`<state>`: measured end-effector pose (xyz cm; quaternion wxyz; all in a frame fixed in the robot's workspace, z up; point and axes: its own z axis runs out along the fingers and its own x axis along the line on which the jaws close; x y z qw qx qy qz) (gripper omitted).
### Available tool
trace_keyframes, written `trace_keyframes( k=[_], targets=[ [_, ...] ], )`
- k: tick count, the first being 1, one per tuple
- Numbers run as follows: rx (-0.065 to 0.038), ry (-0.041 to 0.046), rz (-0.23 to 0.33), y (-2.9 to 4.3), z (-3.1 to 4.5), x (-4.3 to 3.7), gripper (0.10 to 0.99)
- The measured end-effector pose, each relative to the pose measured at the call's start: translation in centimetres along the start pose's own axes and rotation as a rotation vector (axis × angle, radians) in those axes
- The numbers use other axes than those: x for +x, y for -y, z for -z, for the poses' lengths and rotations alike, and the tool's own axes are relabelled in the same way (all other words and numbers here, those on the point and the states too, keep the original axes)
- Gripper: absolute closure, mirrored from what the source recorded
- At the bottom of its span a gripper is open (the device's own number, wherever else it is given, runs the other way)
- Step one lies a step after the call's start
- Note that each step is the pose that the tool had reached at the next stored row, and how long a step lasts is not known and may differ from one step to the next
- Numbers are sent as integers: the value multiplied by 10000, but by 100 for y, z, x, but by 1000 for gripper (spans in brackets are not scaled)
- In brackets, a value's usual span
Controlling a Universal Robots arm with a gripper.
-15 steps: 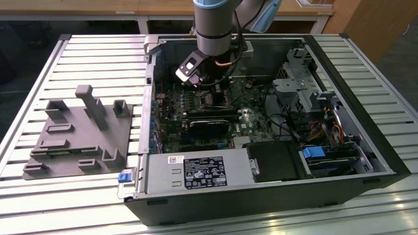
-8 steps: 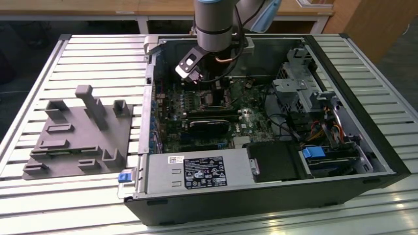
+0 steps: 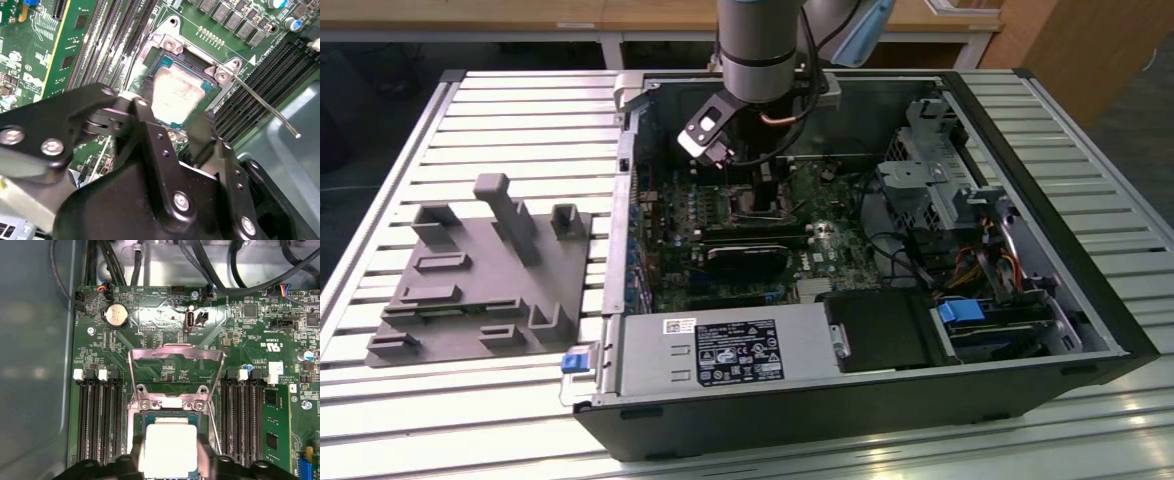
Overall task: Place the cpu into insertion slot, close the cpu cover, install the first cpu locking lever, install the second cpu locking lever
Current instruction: 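Place the cpu into insertion slot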
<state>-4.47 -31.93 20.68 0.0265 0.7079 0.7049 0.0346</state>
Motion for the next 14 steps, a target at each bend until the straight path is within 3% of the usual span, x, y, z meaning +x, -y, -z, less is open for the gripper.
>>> trace_keyframes(
  k=[3,4,6,7,9,10,11,14],
  targets=[
    [2,0,0,-1,9,-7,671],
    [3,1,0,-1,11,-10,671],
    [4,0,-1,-1,14,-14,784],
    [5,-2,0,-2,14,-15,784],
    [6,-2,0,-2,15,-21,902],
    [8,0,0,-2,16,-24,902],
    [11,2,0,-2,18,-27,961],
    [13,0,-1,-2,21,-30,980]
  ],
)
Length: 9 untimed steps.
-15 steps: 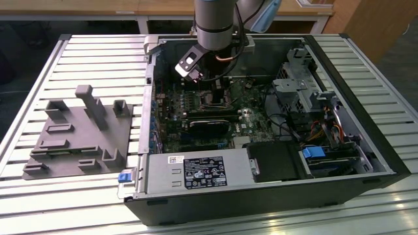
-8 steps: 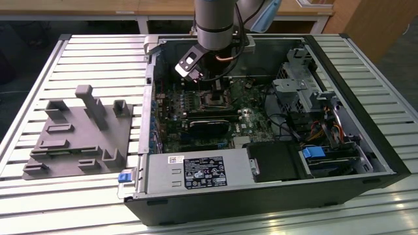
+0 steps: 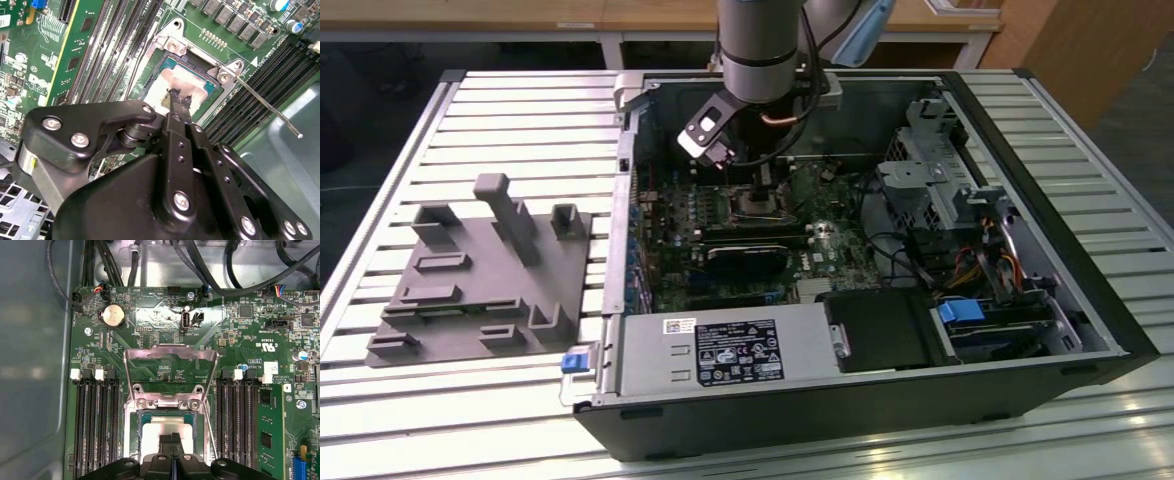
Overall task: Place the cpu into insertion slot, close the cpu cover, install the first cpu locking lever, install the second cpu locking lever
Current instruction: 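Place the cpu into insertion slot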
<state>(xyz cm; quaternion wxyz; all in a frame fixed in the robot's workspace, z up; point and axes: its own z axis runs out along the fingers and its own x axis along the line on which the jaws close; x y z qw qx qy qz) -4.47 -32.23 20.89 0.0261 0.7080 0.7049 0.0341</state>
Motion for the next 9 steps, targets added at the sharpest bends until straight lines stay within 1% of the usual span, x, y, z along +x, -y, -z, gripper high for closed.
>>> trace_keyframes(
  k=[9],
  targets=[
    [9,1,1,-1,19,-1,980]
  ],
)
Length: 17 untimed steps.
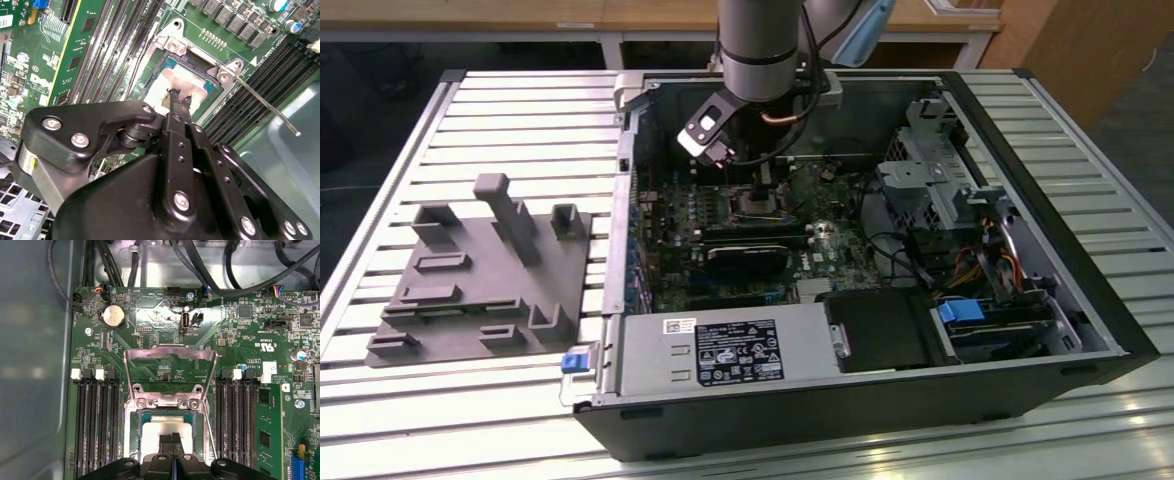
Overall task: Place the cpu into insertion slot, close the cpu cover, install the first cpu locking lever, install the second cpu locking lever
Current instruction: 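Close the cpu cover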
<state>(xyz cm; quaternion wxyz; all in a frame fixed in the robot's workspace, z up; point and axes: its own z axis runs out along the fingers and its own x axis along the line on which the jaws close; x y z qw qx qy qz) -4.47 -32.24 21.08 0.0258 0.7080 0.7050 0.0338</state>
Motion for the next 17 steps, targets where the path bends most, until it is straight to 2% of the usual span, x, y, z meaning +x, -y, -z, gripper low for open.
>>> trace_keyframes(
  k=[12,17],
  targets=[
    [21,-5,-1,-8,88,1,980],
    [45,-10,-1,-15,158,2,980]
  ],
)
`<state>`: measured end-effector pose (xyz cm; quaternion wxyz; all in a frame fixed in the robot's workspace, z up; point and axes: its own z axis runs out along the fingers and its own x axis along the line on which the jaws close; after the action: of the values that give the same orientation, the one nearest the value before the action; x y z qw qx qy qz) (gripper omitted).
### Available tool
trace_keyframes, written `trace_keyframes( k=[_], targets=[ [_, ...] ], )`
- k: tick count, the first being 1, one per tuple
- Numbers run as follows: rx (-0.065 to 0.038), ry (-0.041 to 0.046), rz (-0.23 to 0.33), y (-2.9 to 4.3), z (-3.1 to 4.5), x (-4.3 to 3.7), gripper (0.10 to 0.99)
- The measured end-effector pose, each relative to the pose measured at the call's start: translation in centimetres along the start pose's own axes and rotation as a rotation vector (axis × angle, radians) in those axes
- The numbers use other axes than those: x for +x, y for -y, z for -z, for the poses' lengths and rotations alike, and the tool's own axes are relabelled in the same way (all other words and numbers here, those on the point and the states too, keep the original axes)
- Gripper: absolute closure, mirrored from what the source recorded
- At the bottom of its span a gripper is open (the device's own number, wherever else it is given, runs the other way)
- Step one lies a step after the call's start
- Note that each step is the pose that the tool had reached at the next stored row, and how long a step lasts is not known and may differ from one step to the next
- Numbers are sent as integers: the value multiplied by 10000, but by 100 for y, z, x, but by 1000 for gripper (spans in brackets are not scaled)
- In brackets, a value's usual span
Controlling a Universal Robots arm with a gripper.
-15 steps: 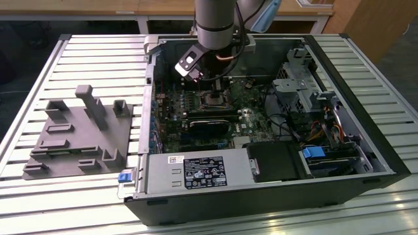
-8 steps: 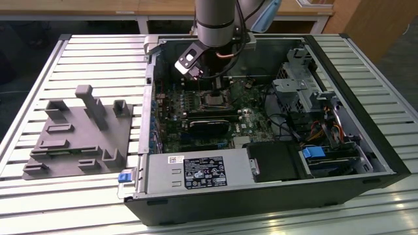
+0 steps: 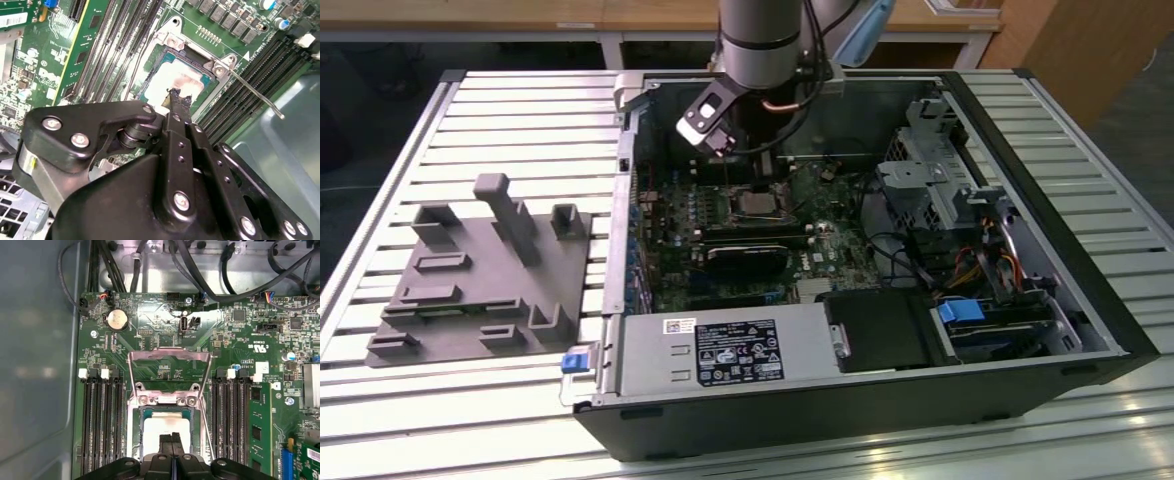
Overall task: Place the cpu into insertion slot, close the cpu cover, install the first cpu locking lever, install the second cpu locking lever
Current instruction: 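Close the cpu cover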
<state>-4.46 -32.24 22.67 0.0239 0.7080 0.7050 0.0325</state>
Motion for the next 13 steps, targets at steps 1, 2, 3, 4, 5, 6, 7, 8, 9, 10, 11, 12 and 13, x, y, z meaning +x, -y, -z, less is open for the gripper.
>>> trace_keyframes(
  k=[1,2,3,4,5,6,7,8,9,10,11,12,13],
  targets=[
    [7,-3,0,-1,16,0,980],
    [14,-5,-1,-2,33,0,980],
    [23,-8,-1,-4,54,0,980],
    [35,-10,-1,-6,76,1,980],
    [47,-12,-2,-8,102,1,980],
    [54,-16,-3,-10,133,2,980],
    [59,-24,-3,-13,170,2,980],
    [65,-30,-4,-16,207,3,980],
    [70,-38,-4,-20,246,3,980],
    [76,-43,-5,-23,290,3,980],
    [78,-47,-5,-26,333,4,980],
    [82,-49,-6,-30,375,4,980],
    [88,-52,-6,-33,410,5,980]
  ],
)
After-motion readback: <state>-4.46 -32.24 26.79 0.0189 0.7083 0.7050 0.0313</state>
